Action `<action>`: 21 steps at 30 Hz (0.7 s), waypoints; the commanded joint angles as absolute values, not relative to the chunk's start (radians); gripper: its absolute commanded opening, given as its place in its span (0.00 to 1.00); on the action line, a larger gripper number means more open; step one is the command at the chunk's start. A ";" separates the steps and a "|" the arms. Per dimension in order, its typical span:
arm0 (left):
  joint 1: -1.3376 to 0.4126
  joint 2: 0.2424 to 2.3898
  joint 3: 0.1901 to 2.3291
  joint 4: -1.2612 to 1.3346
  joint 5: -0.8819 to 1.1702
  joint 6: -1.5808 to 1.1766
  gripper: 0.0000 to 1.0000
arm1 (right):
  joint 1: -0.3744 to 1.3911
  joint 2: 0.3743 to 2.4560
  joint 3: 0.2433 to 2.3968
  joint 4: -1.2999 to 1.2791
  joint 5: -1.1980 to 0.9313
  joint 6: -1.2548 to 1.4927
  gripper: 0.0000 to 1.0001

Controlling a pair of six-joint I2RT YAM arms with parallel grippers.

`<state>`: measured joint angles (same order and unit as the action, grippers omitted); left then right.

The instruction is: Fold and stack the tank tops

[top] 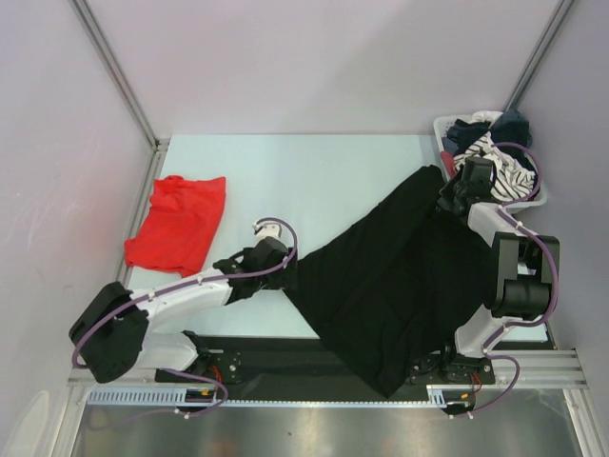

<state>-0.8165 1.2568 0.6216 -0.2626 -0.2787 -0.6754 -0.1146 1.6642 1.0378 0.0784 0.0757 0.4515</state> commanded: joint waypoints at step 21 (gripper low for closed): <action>-0.647 1.471 0.666 -0.146 -0.137 -0.580 0.59 | -0.117 1.546 0.966 0.141 0.230 0.433 0.00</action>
